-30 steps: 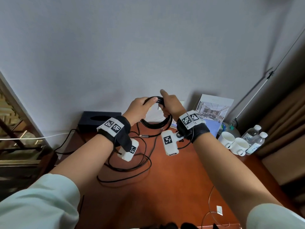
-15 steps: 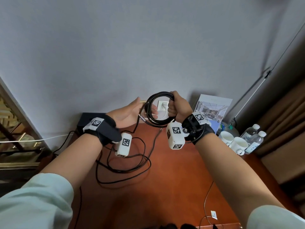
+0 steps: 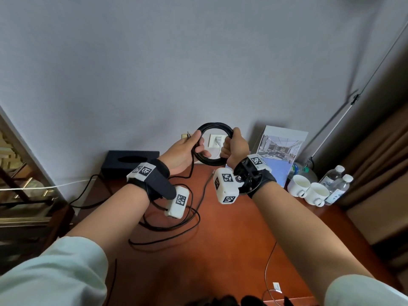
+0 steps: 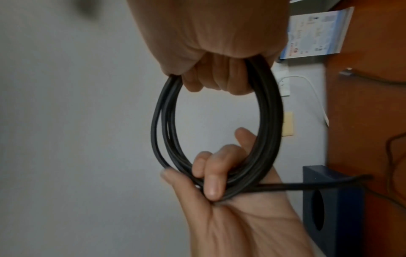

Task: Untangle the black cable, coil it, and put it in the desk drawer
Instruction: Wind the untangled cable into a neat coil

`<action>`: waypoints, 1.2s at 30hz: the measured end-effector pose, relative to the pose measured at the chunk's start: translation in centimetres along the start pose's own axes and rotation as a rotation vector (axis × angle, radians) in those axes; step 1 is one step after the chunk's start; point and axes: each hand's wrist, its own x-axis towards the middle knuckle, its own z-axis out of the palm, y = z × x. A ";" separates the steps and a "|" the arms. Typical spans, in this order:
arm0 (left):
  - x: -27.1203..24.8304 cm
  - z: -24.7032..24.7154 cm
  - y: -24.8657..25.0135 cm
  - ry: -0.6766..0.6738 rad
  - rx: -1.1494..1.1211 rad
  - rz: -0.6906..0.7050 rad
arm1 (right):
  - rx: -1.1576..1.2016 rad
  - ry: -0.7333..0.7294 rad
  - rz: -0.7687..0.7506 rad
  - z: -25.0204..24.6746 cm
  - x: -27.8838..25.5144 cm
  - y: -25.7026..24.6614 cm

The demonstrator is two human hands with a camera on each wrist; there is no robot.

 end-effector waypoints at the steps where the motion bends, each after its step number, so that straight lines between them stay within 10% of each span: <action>1: 0.1 0.3 0.0 0.043 -0.007 0.018 | -0.019 -0.013 -0.022 0.2 -0.3 -0.1; 7: 0.4 1.0 0.9 0.213 0.155 0.057 | -0.104 -0.184 -0.053 0.2 -0.8 -0.2; 23: -0.8 1.4 3.1 -0.069 1.197 -0.141 | -1.120 -0.484 -0.168 0.4 -1.1 -1.0; 36: -0.4 1.6 3.7 -0.137 1.246 -0.166 | -0.935 -0.610 -0.122 -0.9 0.1 -0.2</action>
